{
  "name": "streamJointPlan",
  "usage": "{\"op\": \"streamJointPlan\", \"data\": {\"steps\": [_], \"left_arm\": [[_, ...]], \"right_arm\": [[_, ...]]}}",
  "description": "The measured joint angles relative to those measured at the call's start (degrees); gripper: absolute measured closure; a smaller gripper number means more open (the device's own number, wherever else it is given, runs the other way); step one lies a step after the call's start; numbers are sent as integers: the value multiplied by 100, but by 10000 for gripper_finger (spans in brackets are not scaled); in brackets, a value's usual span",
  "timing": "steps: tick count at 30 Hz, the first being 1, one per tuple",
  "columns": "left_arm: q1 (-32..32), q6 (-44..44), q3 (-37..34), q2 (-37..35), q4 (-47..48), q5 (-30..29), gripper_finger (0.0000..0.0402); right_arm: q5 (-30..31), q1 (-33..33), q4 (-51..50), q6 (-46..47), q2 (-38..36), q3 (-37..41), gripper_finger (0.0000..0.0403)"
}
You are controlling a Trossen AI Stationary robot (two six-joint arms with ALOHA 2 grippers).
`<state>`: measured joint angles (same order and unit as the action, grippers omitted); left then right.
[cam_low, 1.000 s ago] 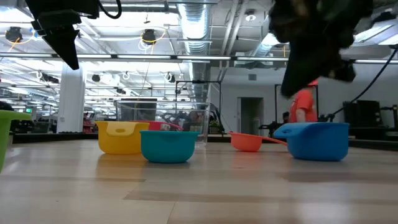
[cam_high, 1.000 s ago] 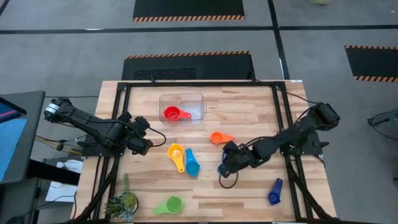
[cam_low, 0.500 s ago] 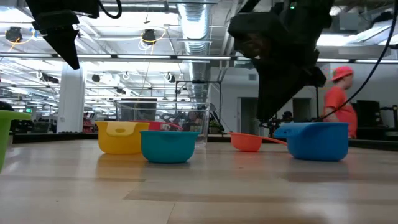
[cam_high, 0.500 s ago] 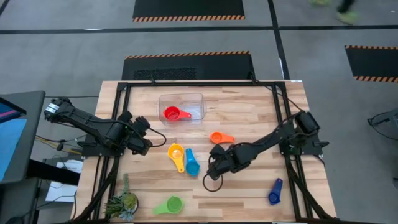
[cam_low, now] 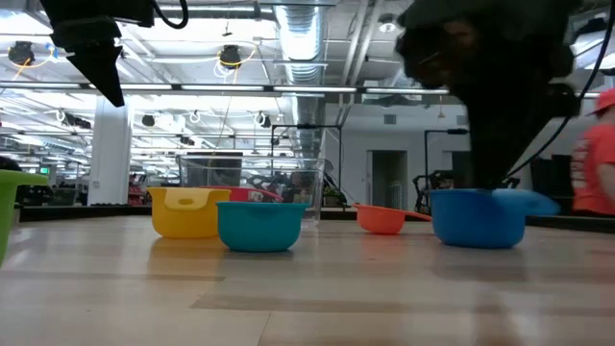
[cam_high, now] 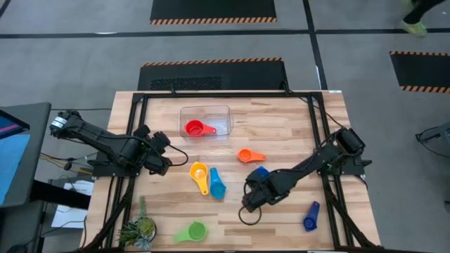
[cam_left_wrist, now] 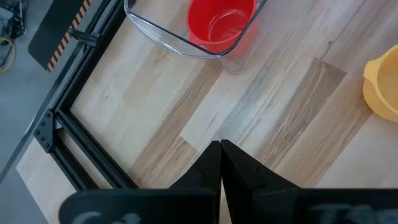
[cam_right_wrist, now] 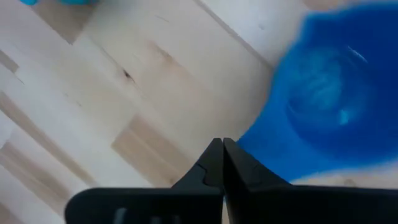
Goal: Nest measuring cups in basket
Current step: Stack the blue measuring cup on top of the red measuring cup in the transparent bin
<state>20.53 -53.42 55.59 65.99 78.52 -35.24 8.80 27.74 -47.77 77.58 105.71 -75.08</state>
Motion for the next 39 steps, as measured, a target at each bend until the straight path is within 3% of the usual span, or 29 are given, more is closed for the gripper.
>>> {"op": "streamJointPlan", "data": {"steps": [6,11,17,27,39], "left_arm": [[0,-1,0,-1,-2,-40,401],[0,-2,0,-1,-4,-167,401],[0,-40,0,-1,-26,-112,402],[0,65,0,1,-175,-160,401],[0,126,0,1,-263,-123,402]], "right_arm": [[303,309,-627,333,-17,-459,385],[636,263,-975,81,-17,-611,383],[1214,167,-1291,599,-138,-615,383],[135,136,-678,-830,129,-586,392],[-123,-9,-439,-682,599,-611,394]]}}
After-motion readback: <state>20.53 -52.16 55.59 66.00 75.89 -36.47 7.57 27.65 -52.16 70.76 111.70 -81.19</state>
